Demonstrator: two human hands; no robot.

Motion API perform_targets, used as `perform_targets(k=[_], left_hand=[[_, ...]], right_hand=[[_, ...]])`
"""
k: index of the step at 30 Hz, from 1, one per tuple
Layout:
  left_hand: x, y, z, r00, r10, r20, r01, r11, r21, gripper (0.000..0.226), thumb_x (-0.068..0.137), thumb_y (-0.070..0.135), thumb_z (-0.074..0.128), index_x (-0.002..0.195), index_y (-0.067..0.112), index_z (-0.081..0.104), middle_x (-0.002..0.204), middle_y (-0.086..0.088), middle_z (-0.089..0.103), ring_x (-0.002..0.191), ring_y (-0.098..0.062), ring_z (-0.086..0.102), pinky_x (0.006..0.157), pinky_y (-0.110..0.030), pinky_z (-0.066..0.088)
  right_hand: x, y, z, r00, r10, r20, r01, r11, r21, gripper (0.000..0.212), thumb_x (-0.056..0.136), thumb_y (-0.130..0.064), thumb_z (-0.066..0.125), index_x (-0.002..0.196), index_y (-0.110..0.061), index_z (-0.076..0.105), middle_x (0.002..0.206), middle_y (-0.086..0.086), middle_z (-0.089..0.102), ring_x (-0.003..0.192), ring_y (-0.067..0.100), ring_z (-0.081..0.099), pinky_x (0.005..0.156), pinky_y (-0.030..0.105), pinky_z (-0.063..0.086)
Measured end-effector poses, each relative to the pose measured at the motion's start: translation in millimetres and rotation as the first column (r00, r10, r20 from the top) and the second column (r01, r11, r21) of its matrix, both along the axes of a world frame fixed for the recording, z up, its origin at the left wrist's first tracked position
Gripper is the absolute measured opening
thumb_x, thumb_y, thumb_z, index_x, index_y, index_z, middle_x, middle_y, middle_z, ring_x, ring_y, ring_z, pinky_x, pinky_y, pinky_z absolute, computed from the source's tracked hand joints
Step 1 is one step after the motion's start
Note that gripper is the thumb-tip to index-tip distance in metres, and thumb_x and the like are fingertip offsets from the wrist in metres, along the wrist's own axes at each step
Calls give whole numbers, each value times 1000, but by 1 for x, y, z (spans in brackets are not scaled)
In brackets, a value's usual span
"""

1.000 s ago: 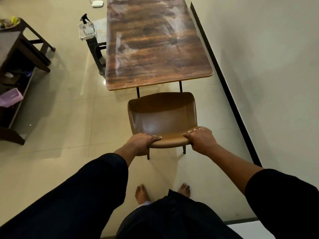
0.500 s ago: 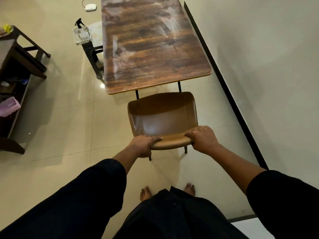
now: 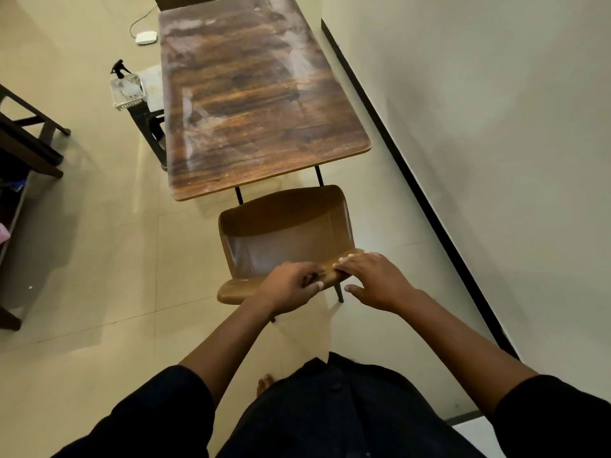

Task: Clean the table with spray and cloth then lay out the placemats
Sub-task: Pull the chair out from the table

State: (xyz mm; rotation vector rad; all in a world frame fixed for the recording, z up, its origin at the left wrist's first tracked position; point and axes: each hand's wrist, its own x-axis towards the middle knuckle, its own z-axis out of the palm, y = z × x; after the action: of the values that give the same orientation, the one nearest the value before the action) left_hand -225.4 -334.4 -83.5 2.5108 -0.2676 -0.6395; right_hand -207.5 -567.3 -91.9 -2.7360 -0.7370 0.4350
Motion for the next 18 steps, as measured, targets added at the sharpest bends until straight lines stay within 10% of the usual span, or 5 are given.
perform_targets(k=[7, 12, 18], left_hand=[[12, -47, 15, 960, 274, 61, -246, 927, -285, 30, 108, 29, 68, 136, 28, 77, 127, 7, 78, 107, -3, 70, 98, -33, 61], [34, -84, 20, 951, 300, 76, -257, 904, -342, 23, 108, 26, 69, 125, 28, 83, 121, 12, 78, 103, 12, 62, 85, -14, 50], [91, -135, 27, 960, 269, 75, -214, 881, -423, 23, 109, 30, 68, 127, 27, 81, 123, 7, 80, 110, 0, 70, 93, -28, 58]], right_hand=[[8, -60, 24, 956, -292, -40, 294, 951, 91, 41, 100, -45, 58, 140, -33, 58, 137, -6, 65, 120, 16, 62, 95, 32, 50], [22, -98, 41, 856, -493, -157, 513, 767, 386, 27, 98, -39, 64, 121, -27, 73, 113, -7, 76, 94, 8, 72, 87, 34, 59], [54, -134, 50, 735, -607, -303, 647, 491, 584, 24, 100, -39, 60, 115, -26, 74, 95, -11, 77, 84, 5, 74, 82, 34, 60]])
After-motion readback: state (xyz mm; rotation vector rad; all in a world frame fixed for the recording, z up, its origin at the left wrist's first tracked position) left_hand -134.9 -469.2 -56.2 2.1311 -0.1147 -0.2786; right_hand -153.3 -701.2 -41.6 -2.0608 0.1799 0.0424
